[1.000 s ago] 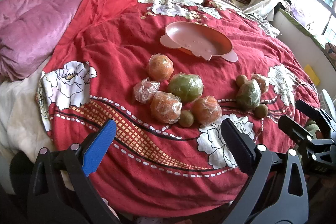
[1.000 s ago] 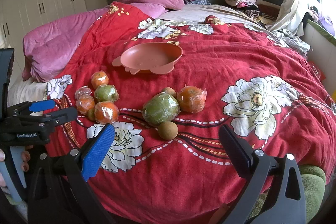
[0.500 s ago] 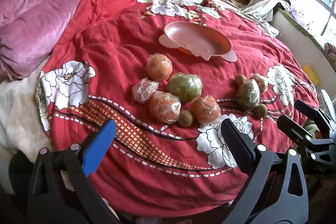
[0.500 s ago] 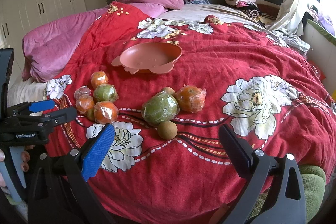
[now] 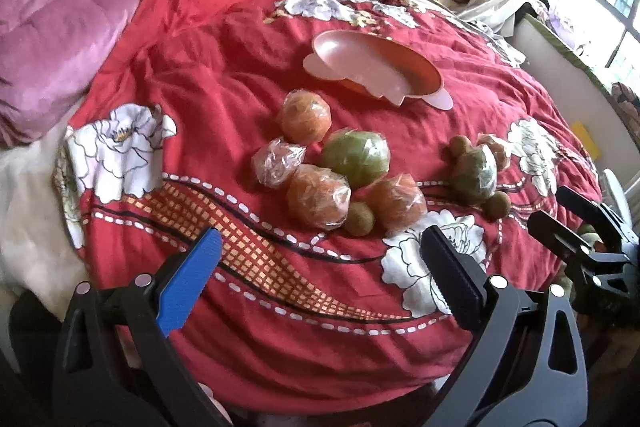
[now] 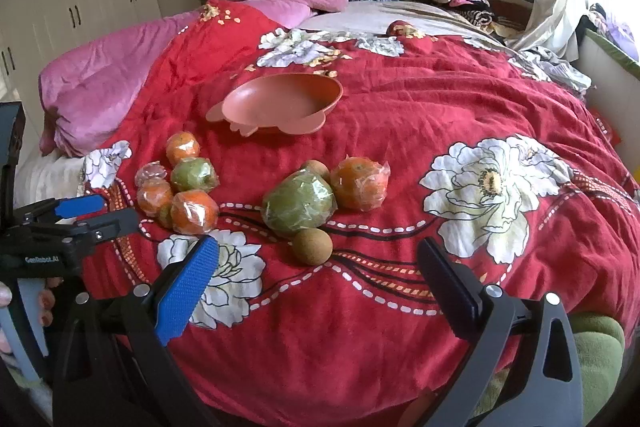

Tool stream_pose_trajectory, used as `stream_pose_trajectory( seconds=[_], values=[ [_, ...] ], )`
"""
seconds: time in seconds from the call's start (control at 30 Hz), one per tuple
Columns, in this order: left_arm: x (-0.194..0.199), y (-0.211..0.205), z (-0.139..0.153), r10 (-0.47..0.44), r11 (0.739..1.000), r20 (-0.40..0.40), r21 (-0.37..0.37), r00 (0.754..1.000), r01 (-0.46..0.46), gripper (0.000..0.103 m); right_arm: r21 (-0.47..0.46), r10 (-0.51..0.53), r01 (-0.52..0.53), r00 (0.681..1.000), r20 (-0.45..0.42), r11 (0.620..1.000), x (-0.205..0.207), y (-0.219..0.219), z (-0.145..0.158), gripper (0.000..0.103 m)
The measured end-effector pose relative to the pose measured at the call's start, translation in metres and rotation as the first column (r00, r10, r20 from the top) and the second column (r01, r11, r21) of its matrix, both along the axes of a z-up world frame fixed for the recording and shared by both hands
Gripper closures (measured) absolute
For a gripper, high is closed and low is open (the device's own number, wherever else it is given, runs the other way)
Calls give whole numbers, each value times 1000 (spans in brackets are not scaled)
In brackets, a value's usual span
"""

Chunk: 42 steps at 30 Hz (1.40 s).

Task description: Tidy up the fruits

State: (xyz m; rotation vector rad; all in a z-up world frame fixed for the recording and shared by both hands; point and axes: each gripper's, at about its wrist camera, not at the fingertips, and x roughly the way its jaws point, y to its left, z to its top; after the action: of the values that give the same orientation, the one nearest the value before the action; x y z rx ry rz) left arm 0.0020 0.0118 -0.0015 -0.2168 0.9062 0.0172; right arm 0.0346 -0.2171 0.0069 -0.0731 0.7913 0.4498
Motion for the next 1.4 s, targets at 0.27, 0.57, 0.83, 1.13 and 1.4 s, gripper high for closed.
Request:
stream_pose_trajectory(
  seconds=[0.27,0.57,0.83,1.13,1.4],
  values=[
    [3,9,-4,-14,999,-4,-38,1000,13,27,8,6,-6,999,-33,1000,6,1,-4,4],
    [22,12,-7,-46,993,-25,-107,999,43,63,7,4,-4,999,-42,1000,11,2,-8,4],
    [30,15,-12,-47,992,-47,-119,998,41,71,16,23,-22,997,-75,1000,20,3,-17,4],
    [40,16,-19,-68,991,-64,-120,996,60,71,-2,41,-41,994,-102,999,28,8,-25,32],
    [44,18,-22,-80,988,-64,-135,995,71,71,-24,110,-114,987,-117,993,31,18,-33,71]
  ],
)
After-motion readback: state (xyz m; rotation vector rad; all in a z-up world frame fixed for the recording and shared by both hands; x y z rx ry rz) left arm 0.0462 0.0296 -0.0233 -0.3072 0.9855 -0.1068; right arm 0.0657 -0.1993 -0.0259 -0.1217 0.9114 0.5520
